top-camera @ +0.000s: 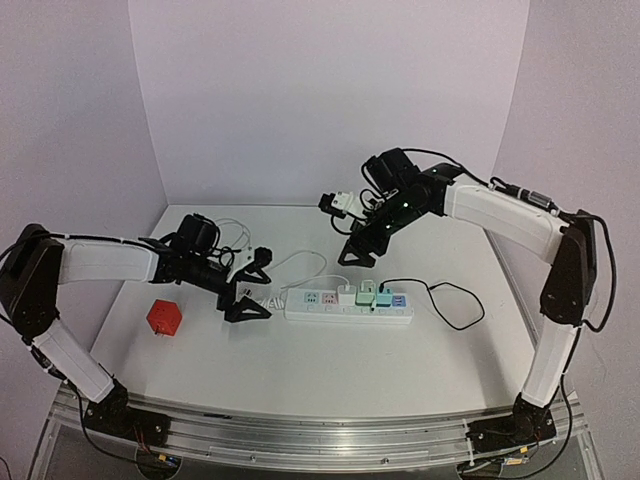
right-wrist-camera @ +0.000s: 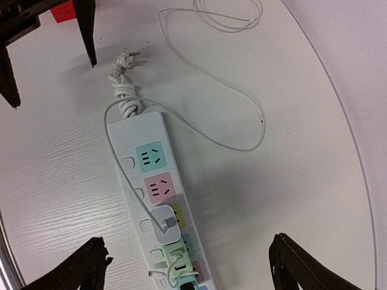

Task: Insert the plug

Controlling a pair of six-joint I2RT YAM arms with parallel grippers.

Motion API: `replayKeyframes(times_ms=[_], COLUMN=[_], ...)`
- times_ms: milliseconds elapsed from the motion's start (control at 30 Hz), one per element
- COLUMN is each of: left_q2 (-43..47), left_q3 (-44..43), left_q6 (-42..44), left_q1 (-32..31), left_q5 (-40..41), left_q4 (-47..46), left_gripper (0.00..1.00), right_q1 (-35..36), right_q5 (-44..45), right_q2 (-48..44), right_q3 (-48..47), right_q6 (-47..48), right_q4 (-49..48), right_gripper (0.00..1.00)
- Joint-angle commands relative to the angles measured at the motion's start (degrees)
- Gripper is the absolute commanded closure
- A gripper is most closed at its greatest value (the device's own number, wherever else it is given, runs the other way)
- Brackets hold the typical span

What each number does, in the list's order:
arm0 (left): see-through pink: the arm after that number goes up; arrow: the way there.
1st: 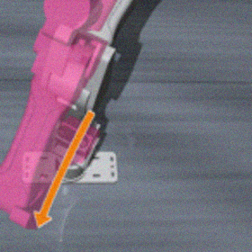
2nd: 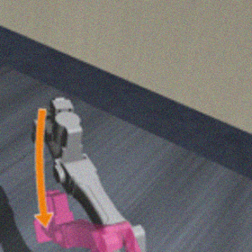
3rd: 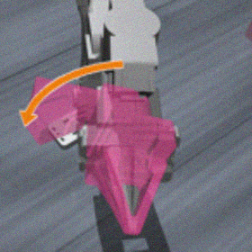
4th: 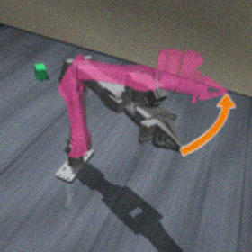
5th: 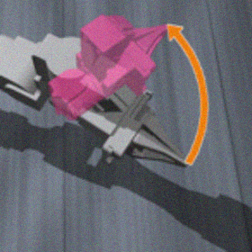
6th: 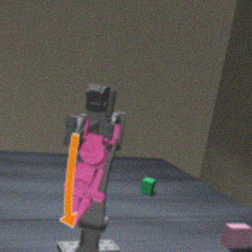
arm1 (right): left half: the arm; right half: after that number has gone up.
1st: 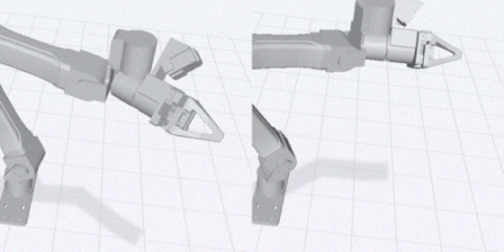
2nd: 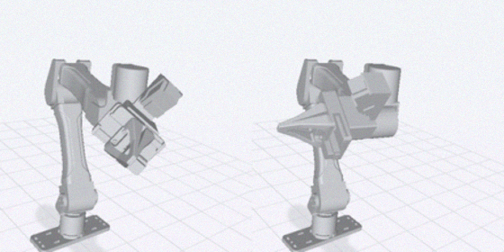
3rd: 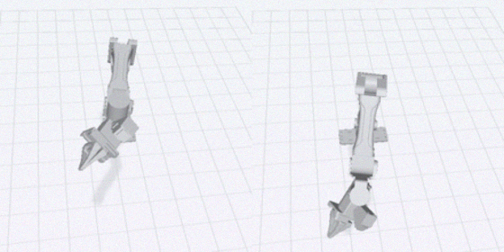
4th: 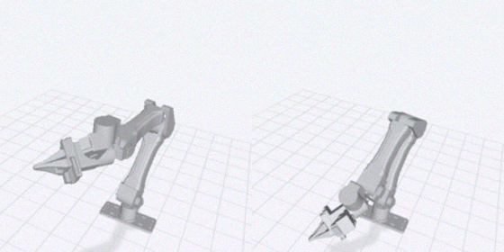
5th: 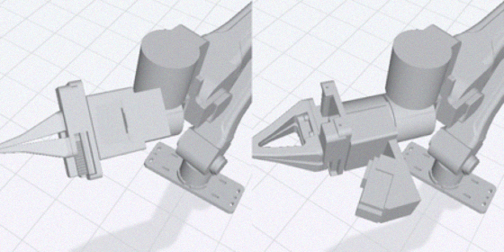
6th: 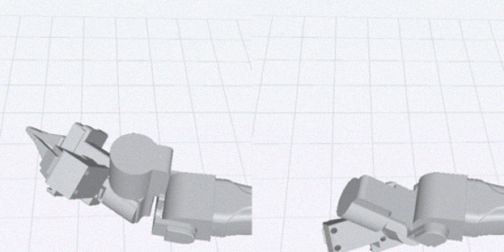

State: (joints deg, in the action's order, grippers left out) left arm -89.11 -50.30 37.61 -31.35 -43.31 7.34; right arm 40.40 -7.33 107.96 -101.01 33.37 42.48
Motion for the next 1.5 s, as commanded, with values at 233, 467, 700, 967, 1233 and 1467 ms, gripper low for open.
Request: replayKeyframes(times_ms=[233, 467, 700, 967, 1233, 1467], left_q2=[8.1, 6.0, 0.5, -1.4, -1.7, 3.7], left_q3=[-16.5, -13.7, -11.8, -6.8, -3.7, -5.2], left_q6=[-10.2, -16.4, -21.7, -20.4, -19.6, -16.7], left_q1=[15.6, 19.2, 26.3, 26.1, 26.1, 25.9], left_q5=[29.7, 39.1, 40.4, 35.8, 35.0, 28.7], left_q4=[39.1, 51.5, 43.8, 39.1, 35.8, 34.6], left_gripper=[0.00, 0.00, 0.00, 0.00, 0.37, 1.00], right_q1=[-0.4, -0.4, 0.4, 0.8, 1.6, 1.8], right_q5=[4.5, 3.5, 2.7, 3.1, 3.6, 5.8], right_q2=[-6.9, -5.9, -6.7, -7.6, -7.3, -7.6], right_q3=[2.7, 4.9, 8.0, 9.9, 9.5, 7.5], right_q6=[-14.0, -21.1, -22.3, -23.6, -24.1, -28.7], right_q4=[-5.7, -8.7, -9.8, -10.2, -10.2, -10.1], right_gripper=[0.12, 0.14, 0.15, 0.15, 0.15, 0.16])
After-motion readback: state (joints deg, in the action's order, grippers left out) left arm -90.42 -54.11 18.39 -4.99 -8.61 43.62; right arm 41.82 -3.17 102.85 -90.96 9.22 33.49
